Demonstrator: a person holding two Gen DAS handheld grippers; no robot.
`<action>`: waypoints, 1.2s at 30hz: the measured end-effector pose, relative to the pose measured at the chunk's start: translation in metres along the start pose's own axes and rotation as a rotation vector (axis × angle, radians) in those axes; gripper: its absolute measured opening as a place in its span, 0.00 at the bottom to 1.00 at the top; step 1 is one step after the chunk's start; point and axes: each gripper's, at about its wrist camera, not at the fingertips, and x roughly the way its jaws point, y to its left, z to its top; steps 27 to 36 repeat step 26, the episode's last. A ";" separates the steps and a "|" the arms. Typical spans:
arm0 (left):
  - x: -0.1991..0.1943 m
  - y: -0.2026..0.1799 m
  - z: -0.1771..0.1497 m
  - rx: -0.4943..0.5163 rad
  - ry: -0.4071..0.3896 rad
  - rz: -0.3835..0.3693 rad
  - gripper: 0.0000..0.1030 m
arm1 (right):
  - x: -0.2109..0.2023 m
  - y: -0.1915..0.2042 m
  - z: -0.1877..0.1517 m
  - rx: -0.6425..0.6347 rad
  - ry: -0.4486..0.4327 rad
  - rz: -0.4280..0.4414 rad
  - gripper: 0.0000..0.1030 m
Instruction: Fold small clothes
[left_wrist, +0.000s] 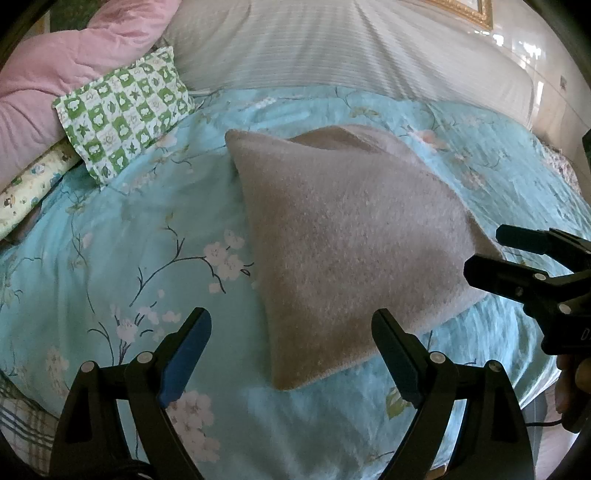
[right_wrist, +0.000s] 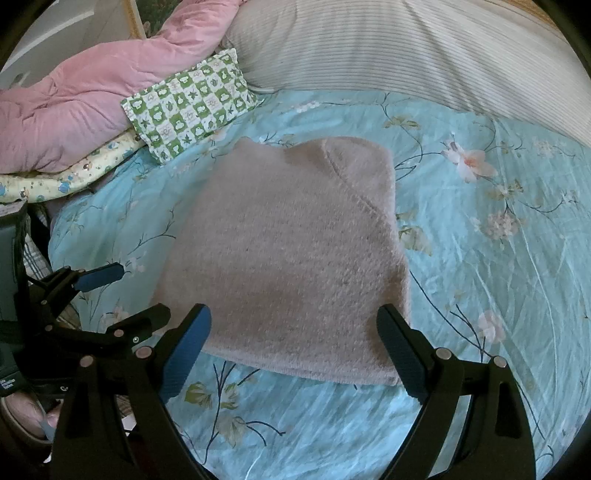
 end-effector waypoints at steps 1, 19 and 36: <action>0.000 0.000 0.000 0.000 -0.001 0.001 0.87 | 0.000 0.000 0.001 0.000 0.000 -0.001 0.89; 0.002 0.008 0.017 -0.007 -0.033 0.021 0.87 | 0.002 -0.003 0.008 0.006 -0.016 -0.004 0.89; 0.007 0.019 0.025 -0.043 -0.030 0.031 0.87 | 0.005 -0.013 0.015 0.018 -0.021 -0.006 0.89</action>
